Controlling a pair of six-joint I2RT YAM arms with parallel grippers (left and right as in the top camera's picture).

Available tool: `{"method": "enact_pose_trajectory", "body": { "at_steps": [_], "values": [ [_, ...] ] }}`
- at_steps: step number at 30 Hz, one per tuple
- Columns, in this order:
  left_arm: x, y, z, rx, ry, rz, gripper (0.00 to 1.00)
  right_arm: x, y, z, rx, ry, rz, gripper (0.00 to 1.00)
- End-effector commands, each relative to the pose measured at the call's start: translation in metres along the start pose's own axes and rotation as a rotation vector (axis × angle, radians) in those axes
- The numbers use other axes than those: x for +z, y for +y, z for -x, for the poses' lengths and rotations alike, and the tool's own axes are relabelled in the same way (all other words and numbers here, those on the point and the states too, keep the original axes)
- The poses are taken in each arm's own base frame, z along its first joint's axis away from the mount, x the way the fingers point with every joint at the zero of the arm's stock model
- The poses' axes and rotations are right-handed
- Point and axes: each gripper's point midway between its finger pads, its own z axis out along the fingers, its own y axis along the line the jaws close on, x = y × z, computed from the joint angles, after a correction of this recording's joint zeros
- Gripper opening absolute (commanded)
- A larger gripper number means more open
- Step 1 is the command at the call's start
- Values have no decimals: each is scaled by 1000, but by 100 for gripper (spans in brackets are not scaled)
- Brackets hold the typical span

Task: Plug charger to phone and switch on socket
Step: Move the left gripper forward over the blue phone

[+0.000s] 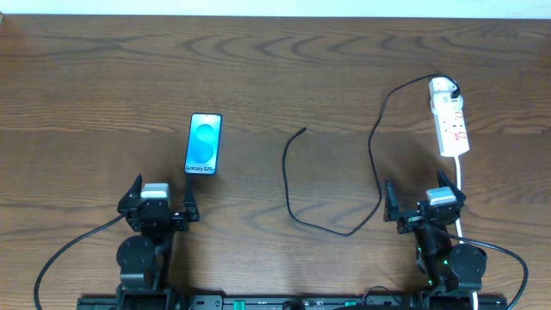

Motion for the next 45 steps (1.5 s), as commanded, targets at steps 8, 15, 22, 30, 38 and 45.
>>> {"method": "enact_pose_trajectory", "body": {
  "at_steps": [8, 15, 22, 30, 38, 45],
  "values": [
    [-2, 3, 43, -11, -2, 9, 94, 0, 1, -1, 11, 1, -1, 99],
    [4, 3, 61, -42, 24, 5, 94, 0, 1, -1, 11, 1, -1, 99],
    [19, -7, 70, -78, 112, -52, 94, 0, 1, -1, 11, 1, -1, 99],
    [35, -17, 78, -82, 248, -102, 94, 0, 1, -1, 11, 1, -1, 99],
    [46, -29, 98, -100, 318, -175, 94, 0, 1, -1, 11, 1, -1, 99],
    [54, -29, 110, -119, 423, -171, 94, 0, 1, -1, 11, 1, -1, 99]
  ]
}}
